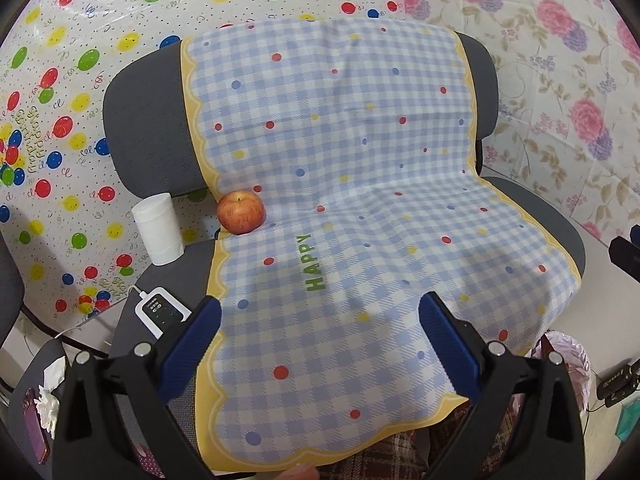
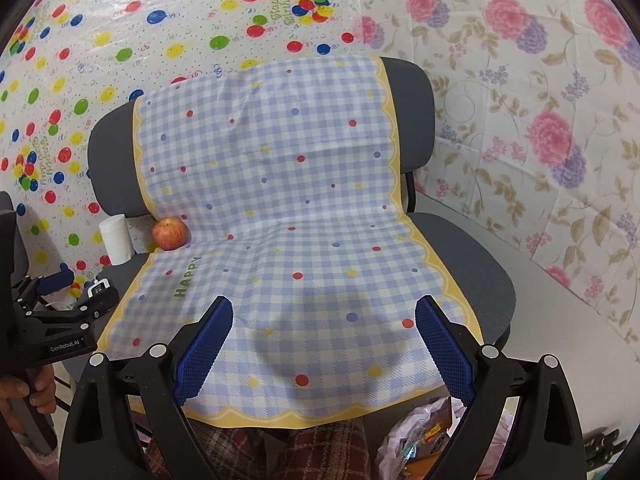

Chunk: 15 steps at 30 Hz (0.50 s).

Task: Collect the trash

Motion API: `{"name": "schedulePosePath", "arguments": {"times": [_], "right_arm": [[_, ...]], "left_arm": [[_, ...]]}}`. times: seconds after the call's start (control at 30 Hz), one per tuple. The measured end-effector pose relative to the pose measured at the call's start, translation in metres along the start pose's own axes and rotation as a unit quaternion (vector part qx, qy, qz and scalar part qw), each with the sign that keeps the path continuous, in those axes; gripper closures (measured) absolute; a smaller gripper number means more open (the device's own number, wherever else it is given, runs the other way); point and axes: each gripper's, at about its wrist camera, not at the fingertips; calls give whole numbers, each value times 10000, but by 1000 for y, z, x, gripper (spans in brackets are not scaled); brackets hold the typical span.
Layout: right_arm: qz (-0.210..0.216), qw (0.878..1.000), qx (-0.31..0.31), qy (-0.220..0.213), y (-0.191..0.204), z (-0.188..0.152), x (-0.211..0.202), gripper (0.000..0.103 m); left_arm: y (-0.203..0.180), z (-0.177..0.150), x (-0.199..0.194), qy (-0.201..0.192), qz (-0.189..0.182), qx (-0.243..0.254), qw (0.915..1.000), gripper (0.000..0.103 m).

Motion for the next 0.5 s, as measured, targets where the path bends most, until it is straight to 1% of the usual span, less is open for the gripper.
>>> {"name": "schedulePosePath", "arguments": {"times": [0.5], "right_arm": [[-4,10000,43,17,-3,-3,4,10]], "left_arm": [[2,2,1,-11,28,-27,10000,7]]}}
Point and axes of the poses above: each gripper's, at about its wrist camera, not at the fingertips, and x roughly the way its jaws point, y to its left, z to its top, and after that the axes turned 8 degrees about x, right-handed
